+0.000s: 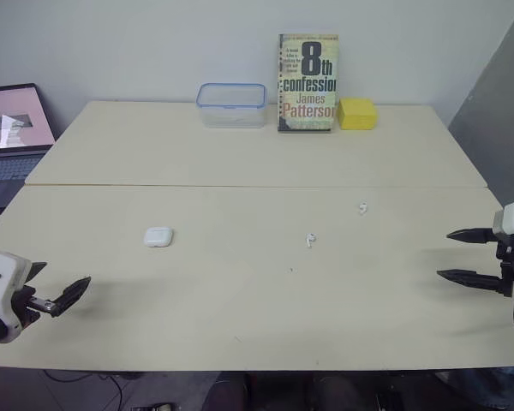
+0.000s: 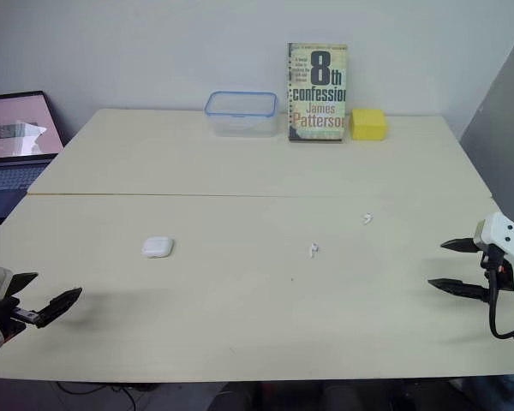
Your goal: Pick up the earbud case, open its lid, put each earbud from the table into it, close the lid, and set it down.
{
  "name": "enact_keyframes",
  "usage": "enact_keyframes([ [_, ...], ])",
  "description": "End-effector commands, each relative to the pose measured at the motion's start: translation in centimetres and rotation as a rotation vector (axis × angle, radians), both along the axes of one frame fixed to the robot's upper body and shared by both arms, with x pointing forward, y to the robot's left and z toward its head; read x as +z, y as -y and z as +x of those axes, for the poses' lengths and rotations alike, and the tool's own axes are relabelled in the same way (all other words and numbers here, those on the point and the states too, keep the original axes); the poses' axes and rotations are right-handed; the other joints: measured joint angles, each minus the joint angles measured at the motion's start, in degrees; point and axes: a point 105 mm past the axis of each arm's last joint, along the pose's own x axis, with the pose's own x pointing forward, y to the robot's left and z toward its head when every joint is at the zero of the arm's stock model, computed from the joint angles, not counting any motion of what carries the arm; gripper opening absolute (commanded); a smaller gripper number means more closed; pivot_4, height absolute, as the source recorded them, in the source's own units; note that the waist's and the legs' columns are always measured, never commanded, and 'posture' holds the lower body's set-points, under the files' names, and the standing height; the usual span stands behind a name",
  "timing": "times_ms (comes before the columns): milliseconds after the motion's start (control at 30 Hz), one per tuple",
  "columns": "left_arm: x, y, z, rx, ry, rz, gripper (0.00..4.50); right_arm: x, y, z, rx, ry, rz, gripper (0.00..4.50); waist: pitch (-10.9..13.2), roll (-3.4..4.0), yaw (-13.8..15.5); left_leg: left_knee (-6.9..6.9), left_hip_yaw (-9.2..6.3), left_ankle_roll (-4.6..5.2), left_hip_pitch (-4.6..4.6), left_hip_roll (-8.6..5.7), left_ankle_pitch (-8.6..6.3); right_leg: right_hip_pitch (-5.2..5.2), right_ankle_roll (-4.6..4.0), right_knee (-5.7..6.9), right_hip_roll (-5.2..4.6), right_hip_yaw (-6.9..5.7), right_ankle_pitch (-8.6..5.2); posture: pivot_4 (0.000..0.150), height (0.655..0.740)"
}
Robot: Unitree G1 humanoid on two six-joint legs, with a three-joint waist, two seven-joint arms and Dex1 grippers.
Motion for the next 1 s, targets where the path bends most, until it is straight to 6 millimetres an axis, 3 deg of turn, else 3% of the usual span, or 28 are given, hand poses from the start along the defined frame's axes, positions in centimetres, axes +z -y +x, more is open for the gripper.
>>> enact_keyframes([
  [33, 1.5, -0.9, 0.0, 0.016, 0.071, 0.023, 4.5, 0.7, -0.2, -0.1, 0.007, 0.034, -0.01, 4.47, 0.0, 0.0, 0.0, 0.0, 0.0, 0.0, 0.0, 0.0, 0.0, 0.0, 0.0, 0.0, 0.0, 0.0, 0.0, 0.15, 0.74],
  [633, 0.9, -0.2, 0.0, -0.058, 0.077, -0.096, 4.5, 0.9, -0.8, -0.5, 0.011, 0.03, 0.029, 4.47, 0.0, 0.0, 0.0, 0.01, 0.0, 0.0, -0.01, 0.0, 0.0, 0.0, 0.0, 0.0, 0.0, -0.03, 0.0, 0.15, 0.74],
  [867, 0.6, 0.1, 0.1, -0.014, 0.104, -0.14, 4.5, 1.2, -0.8, -0.3, 0.014, 0.065, 0.02, 4.47, 0.0, 0.0, 0.01, 0.02, 0.0, 0.0, -0.01, 0.0, 0.0, 0.0, 0.01, 0.01, 0.0, -0.02, 0.0, 0.15, 0.74],
  [1000, 0.7, 1.8, 1.1, 0.007, 0.156, -0.2, 4.5, 1.2, -1.3, -0.4, 0.036, 0.075, 0.022, 4.47, 0.0, 0.0, 0.01, 0.03, -0.06, 0.0, -0.01, 0.0, 0.0, 0.02, 0.01, 0.01, 0.0, -0.01, 0.01, 0.15, 0.74],
])
